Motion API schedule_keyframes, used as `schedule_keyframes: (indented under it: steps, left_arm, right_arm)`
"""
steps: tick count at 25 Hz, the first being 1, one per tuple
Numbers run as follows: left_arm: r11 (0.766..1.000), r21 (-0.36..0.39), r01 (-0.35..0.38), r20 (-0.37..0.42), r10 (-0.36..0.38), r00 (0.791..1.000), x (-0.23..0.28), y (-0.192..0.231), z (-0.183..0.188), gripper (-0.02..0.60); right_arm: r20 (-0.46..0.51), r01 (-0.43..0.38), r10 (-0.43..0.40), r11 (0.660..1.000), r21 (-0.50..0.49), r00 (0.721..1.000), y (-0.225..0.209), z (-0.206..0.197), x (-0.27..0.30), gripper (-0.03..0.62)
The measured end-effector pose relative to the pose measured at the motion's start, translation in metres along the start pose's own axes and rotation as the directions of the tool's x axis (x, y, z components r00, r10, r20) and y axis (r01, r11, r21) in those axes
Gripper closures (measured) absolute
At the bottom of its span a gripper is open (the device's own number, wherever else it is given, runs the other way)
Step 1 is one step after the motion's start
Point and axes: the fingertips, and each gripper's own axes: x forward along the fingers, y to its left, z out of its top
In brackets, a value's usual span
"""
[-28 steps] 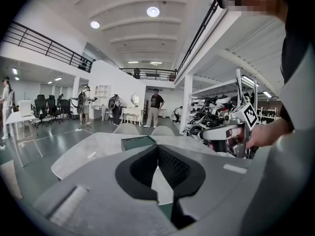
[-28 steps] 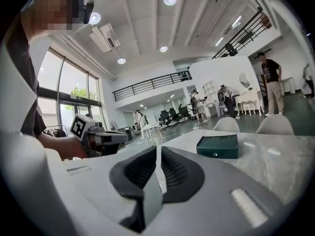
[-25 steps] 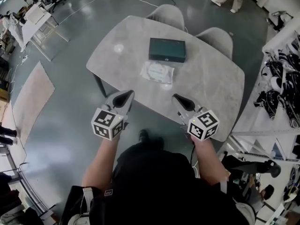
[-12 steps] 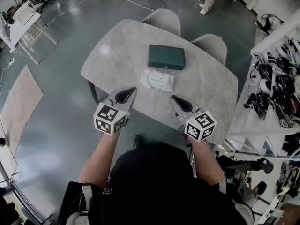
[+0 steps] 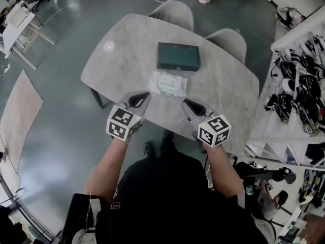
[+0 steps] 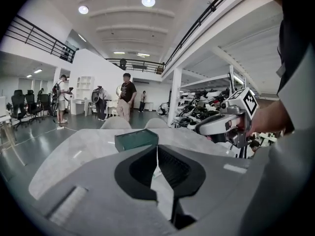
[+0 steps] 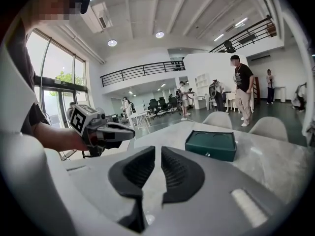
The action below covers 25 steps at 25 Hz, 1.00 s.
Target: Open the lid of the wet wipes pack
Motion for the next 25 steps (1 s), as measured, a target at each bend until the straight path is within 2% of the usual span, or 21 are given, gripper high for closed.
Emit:
schedule_keyframes:
  steps: [11, 17, 21, 25]
  left_arm:
    - [0.997, 0.06, 0.053, -0.125, -0.045, 0.991, 0.083, 0.007, -0.006, 0.568]
    - [0.994, 0.055, 0.097, -0.231, -0.082, 0.97, 0.124, 0.006, -0.033, 0.563]
    - [0.99, 0.068, 0.12, -0.288, -0.096, 0.953, 0.145, 0.004, -0.045, 0.503]
    - [0.987, 0.096, 0.132, -0.341, -0.092, 0.936, 0.16, 0.009, -0.059, 0.482]
  right_arm:
    - [-0.088, -0.031, 0.034, 0.999, 0.036, 0.996, -0.067, -0.022, 0.043, 0.557]
    - [-0.145, -0.054, 0.062, 0.997, 0.057, 0.988, -0.086, -0.05, 0.069, 0.557]
    - [-0.166, -0.068, 0.079, 0.995, 0.069, 0.983, -0.096, -0.062, 0.084, 0.557]
    - [-0.192, -0.067, 0.079, 0.996, 0.067, 0.978, -0.108, -0.073, 0.099, 0.557]
